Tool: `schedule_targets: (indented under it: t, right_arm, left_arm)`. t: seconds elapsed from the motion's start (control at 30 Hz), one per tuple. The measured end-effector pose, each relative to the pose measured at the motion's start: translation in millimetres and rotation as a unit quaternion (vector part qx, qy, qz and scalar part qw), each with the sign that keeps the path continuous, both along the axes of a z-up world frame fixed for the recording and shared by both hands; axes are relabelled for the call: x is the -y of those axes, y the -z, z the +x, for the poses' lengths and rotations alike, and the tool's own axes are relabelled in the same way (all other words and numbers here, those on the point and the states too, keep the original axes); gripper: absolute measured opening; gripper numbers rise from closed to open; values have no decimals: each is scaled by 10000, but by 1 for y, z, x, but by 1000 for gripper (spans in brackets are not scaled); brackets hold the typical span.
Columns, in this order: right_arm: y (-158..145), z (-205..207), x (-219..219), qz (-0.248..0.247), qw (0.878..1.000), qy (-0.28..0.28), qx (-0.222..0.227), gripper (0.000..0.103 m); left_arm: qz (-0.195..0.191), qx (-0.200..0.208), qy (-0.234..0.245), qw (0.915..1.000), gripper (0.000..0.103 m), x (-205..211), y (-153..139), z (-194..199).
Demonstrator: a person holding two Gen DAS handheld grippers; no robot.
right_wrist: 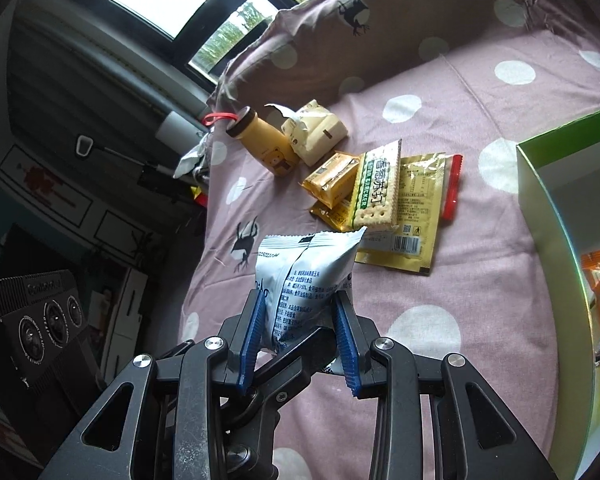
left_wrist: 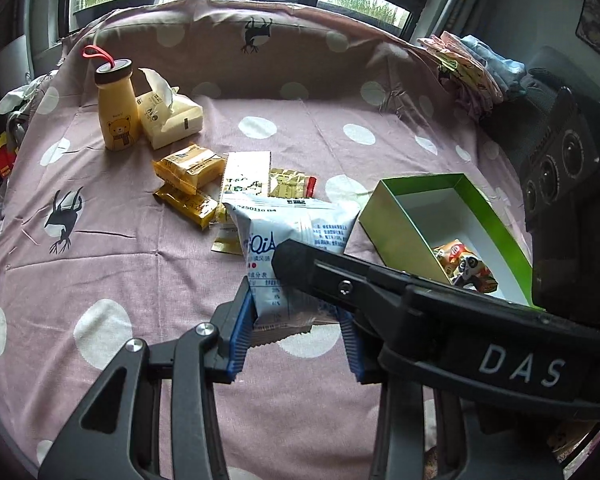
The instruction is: Organize snacks
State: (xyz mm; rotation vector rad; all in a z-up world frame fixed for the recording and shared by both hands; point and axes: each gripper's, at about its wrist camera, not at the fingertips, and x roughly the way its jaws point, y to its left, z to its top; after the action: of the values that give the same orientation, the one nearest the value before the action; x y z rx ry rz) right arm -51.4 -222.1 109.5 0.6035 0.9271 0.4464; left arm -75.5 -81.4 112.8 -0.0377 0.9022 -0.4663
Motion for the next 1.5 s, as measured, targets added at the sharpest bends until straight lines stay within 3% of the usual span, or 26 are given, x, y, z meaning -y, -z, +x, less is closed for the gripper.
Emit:
schedule_targets:
  t: [0.73,1.5]
  right_arm:
    - [-33,-44,33,-60,9971,307,687,38]
    - [-62,-81,114,-164,9888,1003,1089,38]
  left_arm:
    - [-133,703,254,9971,38,33,-30,-38]
    - [-237,1090,979,9889,38,117,-58,-63]
